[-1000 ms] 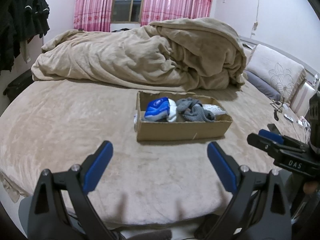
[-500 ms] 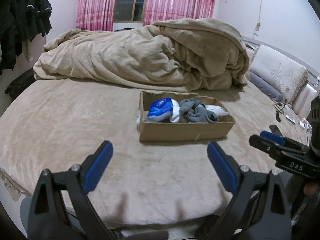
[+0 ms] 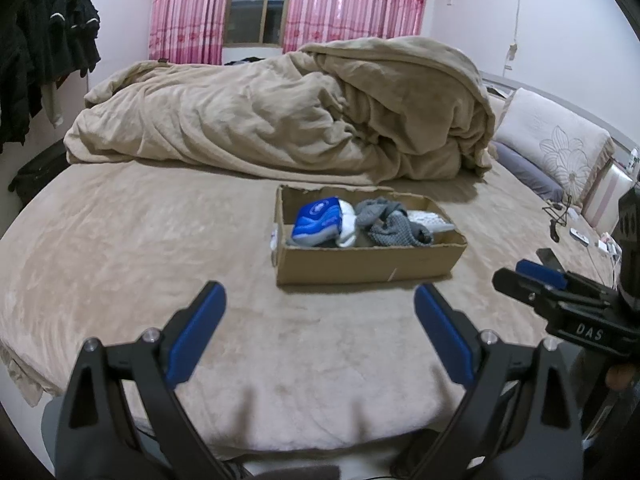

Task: Organize objects

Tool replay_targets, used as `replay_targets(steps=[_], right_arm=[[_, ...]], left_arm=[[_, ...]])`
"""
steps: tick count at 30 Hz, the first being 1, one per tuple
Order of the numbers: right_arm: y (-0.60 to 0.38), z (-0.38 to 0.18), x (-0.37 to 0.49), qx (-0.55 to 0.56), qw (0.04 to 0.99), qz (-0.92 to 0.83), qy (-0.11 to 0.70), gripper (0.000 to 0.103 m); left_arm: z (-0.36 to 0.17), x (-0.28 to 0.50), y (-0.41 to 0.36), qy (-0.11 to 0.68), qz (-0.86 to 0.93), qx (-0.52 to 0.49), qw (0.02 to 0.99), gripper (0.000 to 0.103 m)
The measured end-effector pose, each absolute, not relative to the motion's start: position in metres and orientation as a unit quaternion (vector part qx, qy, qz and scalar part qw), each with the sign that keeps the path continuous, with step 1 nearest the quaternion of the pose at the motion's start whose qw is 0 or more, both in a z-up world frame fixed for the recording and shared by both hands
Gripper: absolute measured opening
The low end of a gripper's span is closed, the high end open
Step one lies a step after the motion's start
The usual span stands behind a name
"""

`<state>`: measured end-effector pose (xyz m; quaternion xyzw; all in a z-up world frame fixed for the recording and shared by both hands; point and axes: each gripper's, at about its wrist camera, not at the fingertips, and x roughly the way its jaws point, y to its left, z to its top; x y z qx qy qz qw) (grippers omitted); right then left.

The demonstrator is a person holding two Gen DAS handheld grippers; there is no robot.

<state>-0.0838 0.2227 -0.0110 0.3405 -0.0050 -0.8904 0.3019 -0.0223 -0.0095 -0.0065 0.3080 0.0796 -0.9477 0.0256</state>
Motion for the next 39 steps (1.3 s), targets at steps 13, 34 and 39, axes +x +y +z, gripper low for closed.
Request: replay_targets(steps=[13, 34, 39], right_arm=[[0.2224, -0.0108, -0.0837, 0.34, 0.301, -0.891, -0.005, 0.07], [0.2227, -0.0112, -0.0841, 0.341, 0.302, -0.89, -0.005, 0.07], [0.2219, -0.0106, -0.0844, 0.341, 0.302, -0.89, -0.005, 0.07]], left_arm=[[-0.0052, -0.0224, -0.0101, 0.082, -0.947, 0.308, 0.025, 0.096], [-0.0034, -0.0217, -0.0091, 0.078, -0.948, 0.309, 0.021, 0.096], [-0.0032, -0.0218, -0.0098, 0.079, -0.948, 0.309, 0.02, 0.096]])
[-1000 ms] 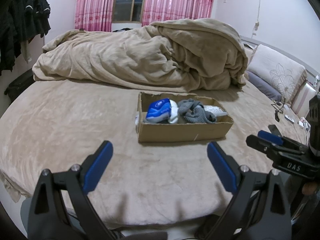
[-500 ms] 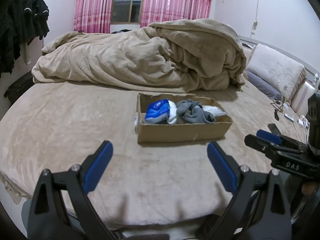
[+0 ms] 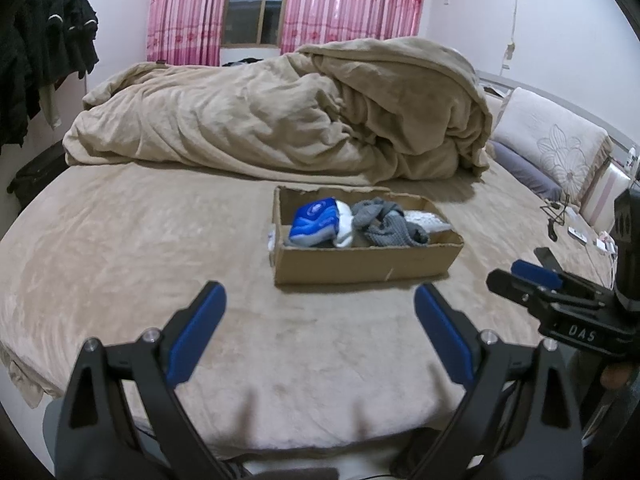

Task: Organize objects

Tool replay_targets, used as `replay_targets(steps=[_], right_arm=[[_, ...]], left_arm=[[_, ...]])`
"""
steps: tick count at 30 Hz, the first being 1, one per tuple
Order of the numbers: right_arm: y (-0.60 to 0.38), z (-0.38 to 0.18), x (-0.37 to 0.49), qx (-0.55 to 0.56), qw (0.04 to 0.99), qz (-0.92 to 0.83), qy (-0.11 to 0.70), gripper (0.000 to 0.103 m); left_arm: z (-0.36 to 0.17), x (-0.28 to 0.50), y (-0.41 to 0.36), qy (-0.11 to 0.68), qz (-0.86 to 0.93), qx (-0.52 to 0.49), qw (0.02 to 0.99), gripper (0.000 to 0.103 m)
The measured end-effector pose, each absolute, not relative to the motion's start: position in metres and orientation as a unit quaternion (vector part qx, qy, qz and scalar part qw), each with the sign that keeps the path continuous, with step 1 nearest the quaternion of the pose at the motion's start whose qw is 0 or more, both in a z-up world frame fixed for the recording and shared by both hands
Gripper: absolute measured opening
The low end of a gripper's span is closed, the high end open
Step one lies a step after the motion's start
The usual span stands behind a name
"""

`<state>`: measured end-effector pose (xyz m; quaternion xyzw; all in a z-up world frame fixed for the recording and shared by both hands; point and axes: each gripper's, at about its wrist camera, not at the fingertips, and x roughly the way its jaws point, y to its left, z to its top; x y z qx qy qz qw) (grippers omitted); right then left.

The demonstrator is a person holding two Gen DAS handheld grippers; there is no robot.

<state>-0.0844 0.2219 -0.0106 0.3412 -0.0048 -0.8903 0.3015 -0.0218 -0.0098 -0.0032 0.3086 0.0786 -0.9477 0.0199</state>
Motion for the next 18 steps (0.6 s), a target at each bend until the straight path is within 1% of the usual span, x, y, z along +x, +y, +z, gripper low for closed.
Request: replay_targets(steps=[18], right_arm=[[0.2204, -0.0101, -0.0838, 0.343, 0.302, -0.889, -0.004, 0.07]], left_arm=[[-0.0042, -0.0237, -0.0073, 0.072, -0.948, 0.311, 0.016, 0.096]])
